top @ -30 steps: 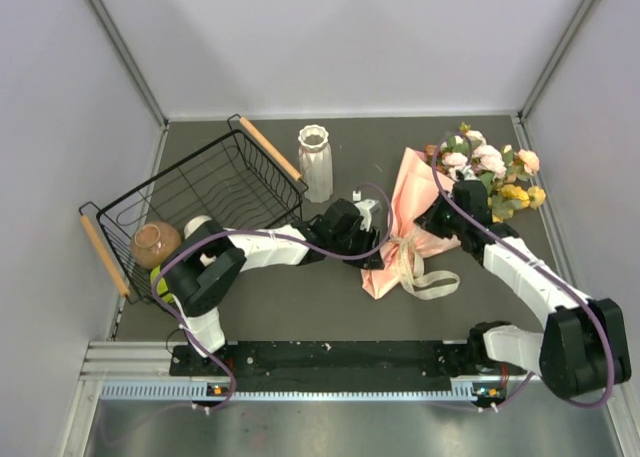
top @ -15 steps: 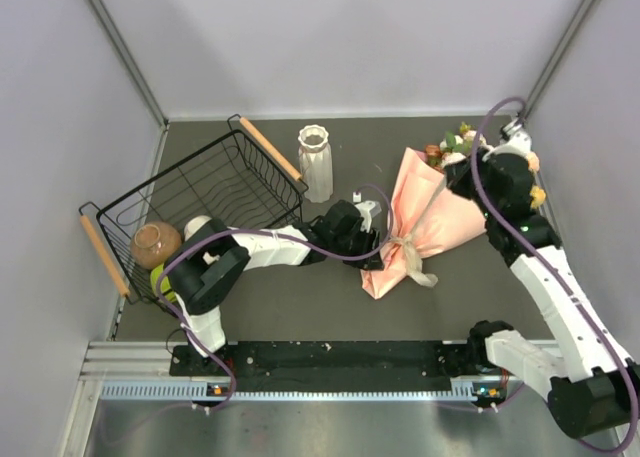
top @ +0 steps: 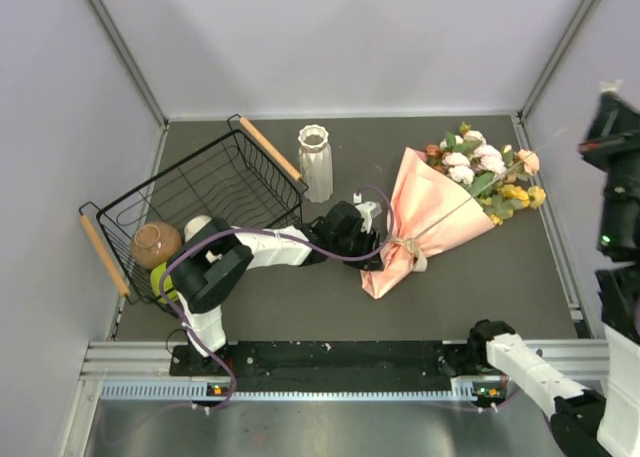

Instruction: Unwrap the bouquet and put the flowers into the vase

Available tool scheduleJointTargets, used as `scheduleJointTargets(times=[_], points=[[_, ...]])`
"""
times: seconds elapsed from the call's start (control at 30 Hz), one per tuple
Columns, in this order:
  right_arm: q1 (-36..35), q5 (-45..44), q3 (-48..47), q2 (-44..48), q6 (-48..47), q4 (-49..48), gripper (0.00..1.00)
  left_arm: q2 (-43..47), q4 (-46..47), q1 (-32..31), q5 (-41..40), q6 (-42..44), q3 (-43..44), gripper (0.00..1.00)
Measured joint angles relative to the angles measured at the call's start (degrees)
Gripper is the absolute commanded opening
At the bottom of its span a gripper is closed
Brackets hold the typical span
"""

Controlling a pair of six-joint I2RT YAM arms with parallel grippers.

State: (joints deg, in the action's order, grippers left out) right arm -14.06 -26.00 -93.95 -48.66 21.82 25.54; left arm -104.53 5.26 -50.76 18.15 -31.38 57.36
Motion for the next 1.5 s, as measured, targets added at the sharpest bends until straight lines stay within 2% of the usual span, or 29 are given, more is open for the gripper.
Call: scheduleJointTargets(times=[0.23, 0.53, 0.63, 0.77, 0.83, 0.97, 1.13, 1.23, 1.4, 1.43, 1.5], points=[[0.0, -6.7, -8.5, 4.3, -5.8, 0.5, 0.0, 0.0, 0.3, 0.0, 0.0, 0.0, -0.2, 0.48], [0.0, -16.0, -8.8, 9.3, -12.7, 1.0, 0.0, -0.4, 0.7, 0.0, 0.3, 0.0, -0.2, 0.48], [0.0, -19.1, -6.8, 11.4, -14.0, 0.5, 0.0, -0.4, 0.7, 0.0, 0.3, 0.0, -0.2, 0.51], [-0.2, -24.0, 2.7, 16.0, -11.9, 2.0, 0.0, 0.2, 0.5, 0.0, 0.5, 0.1, -0.4, 0.59], [-0.2, -24.0, 10.4, 17.7, -6.9, 5.2, 0.0, 1.6, -0.2, 0.0, 0.8, 0.4, -1.0, 0.63], [-0.2, -18.6, 26.2, 16.5, 2.8, 13.6, 0.0, 6.5, -2.8, 0.0, 1.9, 1.2, -1.9, 0.72], [0.5, -9.7, 45.7, 11.8, 14.1, 22.5, 0.0, 14.5, -4.8, -0.2, 2.5, 1.6, -2.1, 0.77], [6.1, -6.0, 49.4, 12.0, 17.9, 26.5, 0.0, 19.0, -5.2, -0.2, 3.1, 1.6, -2.1, 0.78], [24.2, 2.0, 49.4, 10.9, 19.8, 26.0, 0.0, 20.4, -7.1, -0.3, 3.5, 2.0, -0.8, 0.73], [27.2, 3.1, 49.5, 10.2, 20.0, 25.9, 0.03, 19.7, -7.7, -0.3, 3.5, 2.1, 0.0, 0.73], [32.6, 5.4, 50.4, 8.4, 21.1, 25.6, 0.5, 17.0, -9.2, -0.3, 3.7, 2.8, 3.1, 0.73]])
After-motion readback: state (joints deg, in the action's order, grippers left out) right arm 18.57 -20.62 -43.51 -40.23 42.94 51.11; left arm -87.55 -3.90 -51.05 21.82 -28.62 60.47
